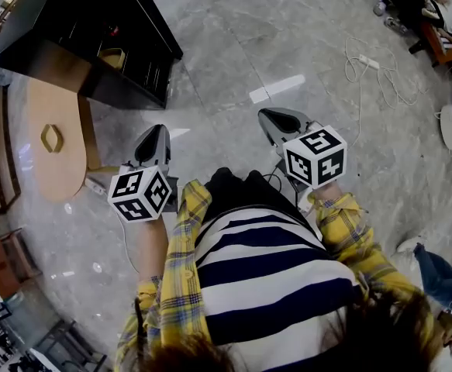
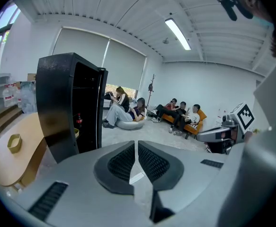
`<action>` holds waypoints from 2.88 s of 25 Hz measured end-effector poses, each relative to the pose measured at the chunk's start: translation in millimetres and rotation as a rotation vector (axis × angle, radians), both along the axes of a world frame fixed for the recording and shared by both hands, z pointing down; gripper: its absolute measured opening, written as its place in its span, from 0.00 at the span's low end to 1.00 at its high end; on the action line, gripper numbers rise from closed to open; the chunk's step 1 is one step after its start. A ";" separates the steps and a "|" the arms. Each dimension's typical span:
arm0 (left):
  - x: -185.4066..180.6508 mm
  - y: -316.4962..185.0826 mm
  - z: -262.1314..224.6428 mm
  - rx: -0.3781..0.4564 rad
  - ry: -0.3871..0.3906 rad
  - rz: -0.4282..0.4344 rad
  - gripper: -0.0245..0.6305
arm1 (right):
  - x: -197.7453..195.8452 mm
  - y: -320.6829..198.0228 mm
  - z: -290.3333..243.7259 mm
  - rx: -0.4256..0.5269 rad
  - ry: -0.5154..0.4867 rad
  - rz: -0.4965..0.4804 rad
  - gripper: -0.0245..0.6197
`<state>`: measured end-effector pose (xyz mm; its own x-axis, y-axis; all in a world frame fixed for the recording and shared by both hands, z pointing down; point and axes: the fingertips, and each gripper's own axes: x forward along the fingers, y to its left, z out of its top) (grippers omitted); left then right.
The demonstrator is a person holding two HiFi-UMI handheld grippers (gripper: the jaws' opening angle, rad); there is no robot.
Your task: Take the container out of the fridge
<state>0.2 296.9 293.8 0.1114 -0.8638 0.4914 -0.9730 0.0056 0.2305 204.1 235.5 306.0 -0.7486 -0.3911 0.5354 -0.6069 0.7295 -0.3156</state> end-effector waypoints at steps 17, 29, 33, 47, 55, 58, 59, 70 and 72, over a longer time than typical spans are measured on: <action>-8.6 -57.9 6.5 0.068 -0.006 0.051 0.08 | -31.1 -32.9 15.8 -0.027 0.005 -0.047 0.08; -46.0 -117.1 23.4 0.022 -0.242 0.062 0.08 | -80.0 -86.2 22.3 -0.062 0.022 -0.082 0.08; -58.1 -127.4 30.2 0.006 -0.260 0.063 0.08 | -95.0 -97.3 26.3 -0.074 0.033 -0.092 0.08; -103.2 -158.7 57.9 -0.057 -0.226 0.073 0.18 | -151.2 -128.2 40.1 -0.103 0.066 -0.123 0.08; -111.2 -176.6 75.6 -0.124 -0.283 0.067 0.18 | -164.3 -152.3 50.4 -0.127 0.067 -0.157 0.08; -115.7 -188.4 82.8 -0.145 -0.303 0.045 0.19 | -168.4 -169.9 58.3 -0.139 0.062 -0.176 0.08; -118.2 -193.3 85.0 -0.151 -0.311 0.035 0.19 | -170.6 -177.0 60.7 -0.144 0.060 -0.185 0.08; -131.7 -246.5 116.0 -0.233 -0.336 -0.068 0.19 | -191.4 -249.2 81.4 -0.166 0.062 -0.325 0.08; -132.6 -255.0 119.5 -0.255 -0.350 -0.083 0.19 | -192.4 -258.9 85.2 -0.175 0.060 -0.349 0.08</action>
<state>-132.4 41.9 413.3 -0.1640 -0.7091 0.6858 -0.9862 0.1008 -0.1316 11.7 -23.5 391.2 -0.7855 -0.0176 0.6186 -0.3529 0.8338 -0.4245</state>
